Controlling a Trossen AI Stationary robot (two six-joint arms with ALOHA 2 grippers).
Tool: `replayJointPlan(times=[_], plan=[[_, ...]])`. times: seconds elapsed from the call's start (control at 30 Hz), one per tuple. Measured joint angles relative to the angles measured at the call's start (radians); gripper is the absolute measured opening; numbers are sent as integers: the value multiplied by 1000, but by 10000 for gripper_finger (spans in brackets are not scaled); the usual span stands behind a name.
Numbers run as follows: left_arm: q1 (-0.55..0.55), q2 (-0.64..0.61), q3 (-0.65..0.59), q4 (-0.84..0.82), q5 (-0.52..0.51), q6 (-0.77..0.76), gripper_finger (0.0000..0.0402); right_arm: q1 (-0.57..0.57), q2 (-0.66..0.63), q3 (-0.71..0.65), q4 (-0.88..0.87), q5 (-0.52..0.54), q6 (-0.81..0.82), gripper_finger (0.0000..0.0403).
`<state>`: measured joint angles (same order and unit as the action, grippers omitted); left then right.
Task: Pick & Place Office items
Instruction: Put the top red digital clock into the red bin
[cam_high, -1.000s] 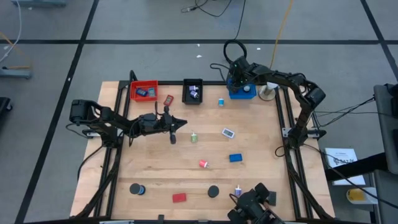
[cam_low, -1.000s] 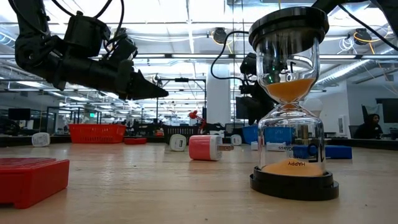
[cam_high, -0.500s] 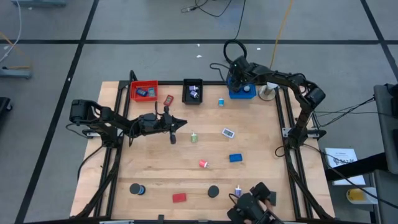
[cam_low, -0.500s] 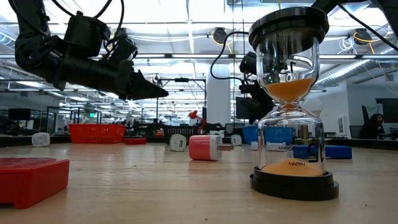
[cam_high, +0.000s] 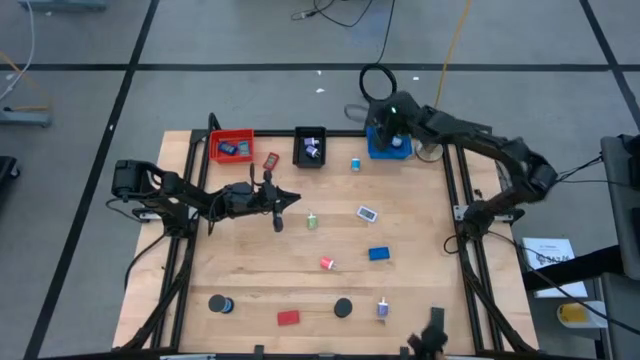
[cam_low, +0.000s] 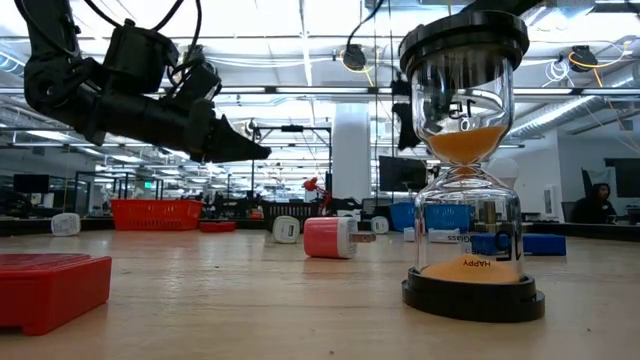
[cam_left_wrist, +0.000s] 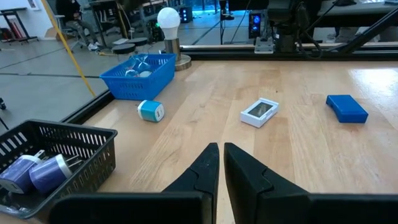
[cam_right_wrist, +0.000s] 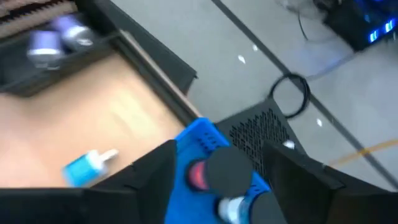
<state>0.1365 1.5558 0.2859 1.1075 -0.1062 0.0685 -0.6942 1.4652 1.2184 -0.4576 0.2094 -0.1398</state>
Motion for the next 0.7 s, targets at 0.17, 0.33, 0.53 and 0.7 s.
replayJointPlan(times=[0.17,0.33,0.53,0.7], plan=[[-1,0,0,-6,0,-12,33,71,-183,-229,154,1,-4,136],[-1,0,0,-30,1,-16,33,142,-343,-478,363,-2,17,77],[-1,0,0,-40,0,-74,33,223,-460,-698,607,-1,72,27],[13,0,0,-41,-41,-138,33,287,-495,-822,817,-1,106,2]])
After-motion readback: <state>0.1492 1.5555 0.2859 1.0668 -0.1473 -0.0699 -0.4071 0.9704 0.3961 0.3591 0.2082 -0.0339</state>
